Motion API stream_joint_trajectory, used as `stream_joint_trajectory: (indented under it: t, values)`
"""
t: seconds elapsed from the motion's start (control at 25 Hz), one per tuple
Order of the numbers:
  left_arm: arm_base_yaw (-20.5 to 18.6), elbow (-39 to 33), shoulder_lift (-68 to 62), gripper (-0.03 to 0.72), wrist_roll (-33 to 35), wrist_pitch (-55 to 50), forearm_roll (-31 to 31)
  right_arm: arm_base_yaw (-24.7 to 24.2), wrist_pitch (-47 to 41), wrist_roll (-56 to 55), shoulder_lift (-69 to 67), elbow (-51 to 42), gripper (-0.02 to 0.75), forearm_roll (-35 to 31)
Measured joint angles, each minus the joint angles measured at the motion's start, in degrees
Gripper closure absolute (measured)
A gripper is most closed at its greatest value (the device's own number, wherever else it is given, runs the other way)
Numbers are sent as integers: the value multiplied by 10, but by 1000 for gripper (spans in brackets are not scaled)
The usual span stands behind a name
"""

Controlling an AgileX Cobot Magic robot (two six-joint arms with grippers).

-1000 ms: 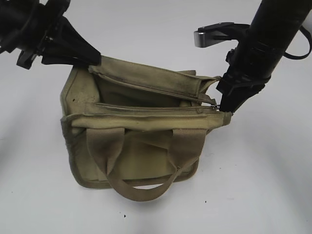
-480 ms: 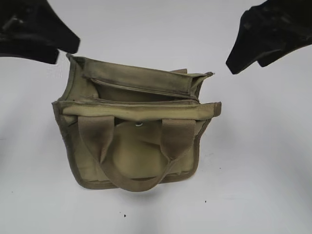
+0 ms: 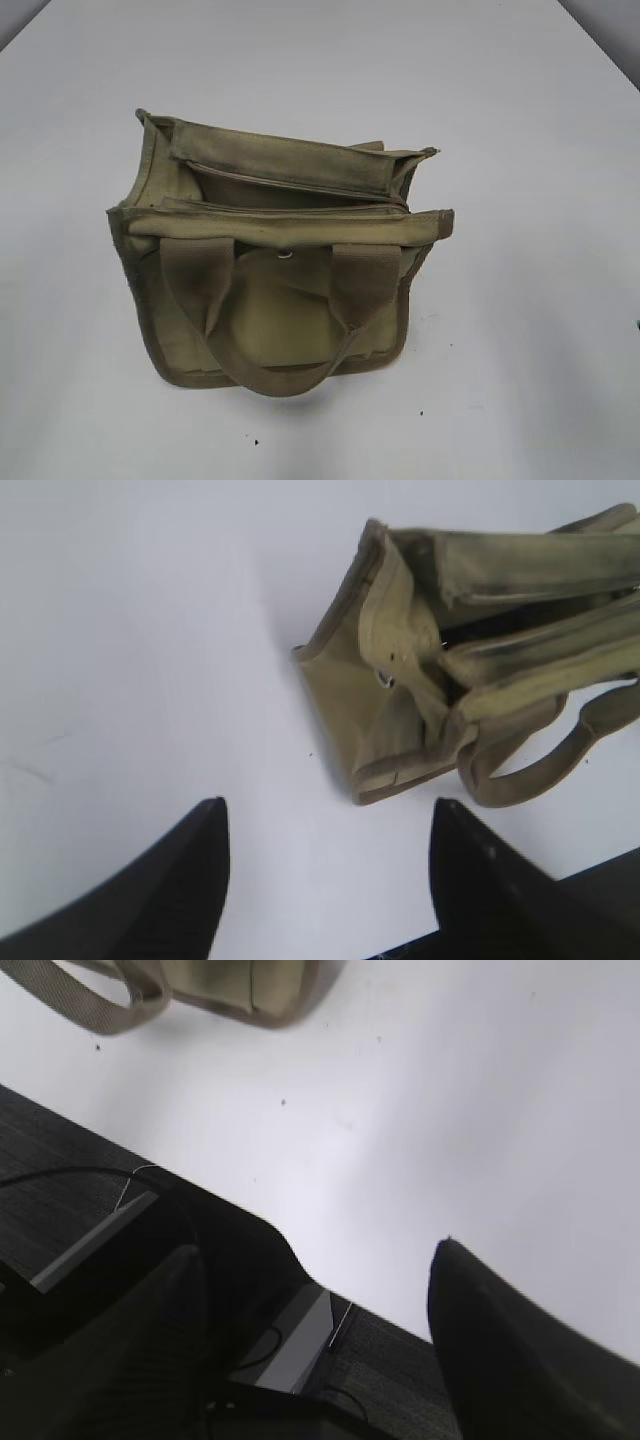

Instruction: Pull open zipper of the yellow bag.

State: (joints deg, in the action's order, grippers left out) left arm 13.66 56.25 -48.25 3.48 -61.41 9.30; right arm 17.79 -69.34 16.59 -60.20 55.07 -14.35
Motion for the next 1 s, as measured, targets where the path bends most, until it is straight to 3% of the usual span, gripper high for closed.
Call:
stream_joint_trajectory:
  t: [0.28, 0.56, 0.8, 1.0]
  values:
    - [0, -150, 251, 203, -75, 3, -88, 0, 19, -9, 247, -173, 203, 26]
    - [0, -212, 428, 203, -50, -17, -122, 0, 23, -17, 456, -247, 202, 45]
    - [0, -263, 473, 203, -13, -1, -124, 0, 52, -17, 526, -267, 202, 47]
    - [0, -266, 473, 203, -10, 4, -120, 0, 64, -17, 526, -272, 202, 49]
